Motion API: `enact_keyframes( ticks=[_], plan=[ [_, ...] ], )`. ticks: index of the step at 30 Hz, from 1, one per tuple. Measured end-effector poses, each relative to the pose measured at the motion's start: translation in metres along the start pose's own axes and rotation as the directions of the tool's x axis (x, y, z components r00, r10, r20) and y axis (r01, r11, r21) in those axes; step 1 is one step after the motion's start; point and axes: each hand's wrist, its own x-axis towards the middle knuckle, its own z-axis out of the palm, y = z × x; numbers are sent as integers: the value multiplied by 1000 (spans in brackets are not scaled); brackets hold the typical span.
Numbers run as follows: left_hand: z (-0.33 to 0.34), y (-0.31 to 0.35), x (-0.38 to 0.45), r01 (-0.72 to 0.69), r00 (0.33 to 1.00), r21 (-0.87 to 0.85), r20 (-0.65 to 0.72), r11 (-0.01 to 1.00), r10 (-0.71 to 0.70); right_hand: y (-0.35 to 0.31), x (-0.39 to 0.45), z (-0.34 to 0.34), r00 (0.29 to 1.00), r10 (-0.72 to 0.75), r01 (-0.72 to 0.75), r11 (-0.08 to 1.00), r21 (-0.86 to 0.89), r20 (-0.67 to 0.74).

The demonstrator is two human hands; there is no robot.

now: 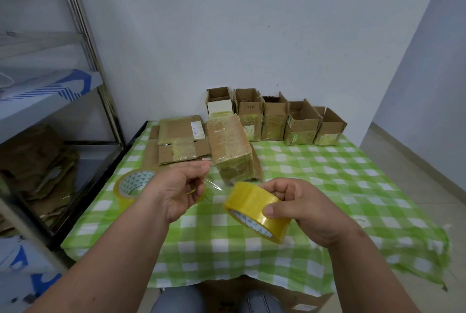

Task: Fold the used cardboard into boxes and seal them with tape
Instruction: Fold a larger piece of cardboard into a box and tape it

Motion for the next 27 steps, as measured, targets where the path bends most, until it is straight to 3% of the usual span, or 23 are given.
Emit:
enact_keyframes(
  ticks=[8,17,21,27],
  plan=[
    [4,-7,7,-227,960,194,-123,954,253,3,4,2,999,-19,17,998,-56,-42],
    [11,5,2,-337,919,345,-84,876,386,8,2,3,999,-32,31,998,-57,-16],
    [12,10,2,-353,907,312,-116,882,404,4,5,-7,998,-47,46,999,27,34],
    [8,16,3,-343,901,108,-245,933,359,-7,12,-29,998,-48,44,996,-80,-44]
  ],
)
